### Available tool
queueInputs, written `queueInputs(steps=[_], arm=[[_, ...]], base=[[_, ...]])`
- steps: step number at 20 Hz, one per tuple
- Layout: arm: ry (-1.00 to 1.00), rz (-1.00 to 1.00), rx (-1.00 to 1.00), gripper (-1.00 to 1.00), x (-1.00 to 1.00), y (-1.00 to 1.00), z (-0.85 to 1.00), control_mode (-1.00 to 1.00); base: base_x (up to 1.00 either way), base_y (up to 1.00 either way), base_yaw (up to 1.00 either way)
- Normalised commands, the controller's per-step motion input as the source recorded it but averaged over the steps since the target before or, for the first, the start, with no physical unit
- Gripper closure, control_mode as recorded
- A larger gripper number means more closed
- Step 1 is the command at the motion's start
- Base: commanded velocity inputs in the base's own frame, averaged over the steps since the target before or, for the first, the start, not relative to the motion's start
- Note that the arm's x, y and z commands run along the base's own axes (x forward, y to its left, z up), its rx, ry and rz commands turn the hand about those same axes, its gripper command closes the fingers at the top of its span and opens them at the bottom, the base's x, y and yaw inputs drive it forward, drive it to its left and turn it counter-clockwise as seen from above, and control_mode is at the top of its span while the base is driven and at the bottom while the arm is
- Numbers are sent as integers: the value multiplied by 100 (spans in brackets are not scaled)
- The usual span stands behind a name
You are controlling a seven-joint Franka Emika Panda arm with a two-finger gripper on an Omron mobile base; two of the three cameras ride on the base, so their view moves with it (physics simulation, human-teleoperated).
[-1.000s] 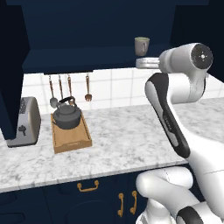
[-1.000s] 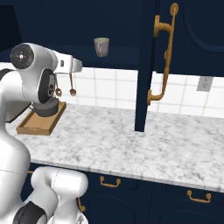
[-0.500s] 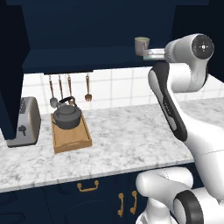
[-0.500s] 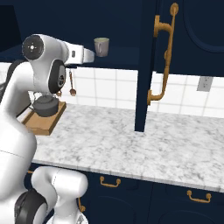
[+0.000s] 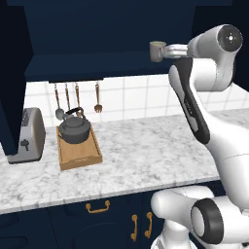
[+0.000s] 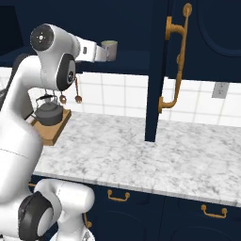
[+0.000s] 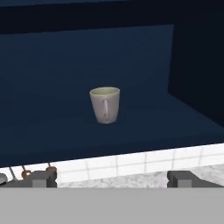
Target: Pick the kettle from the counter and place it on the tray. Then pick the mug from the cabinet and place it on the tray. Then close the cabinet doors.
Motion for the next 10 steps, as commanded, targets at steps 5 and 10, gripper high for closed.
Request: queueInputs(steps=[5,10], arm=[[-1,0,6,-100,22,0,-19,-100],[-1,0,1,-100,46,1,-12,-100]], base=[[0,0,0],[0,0,0]])
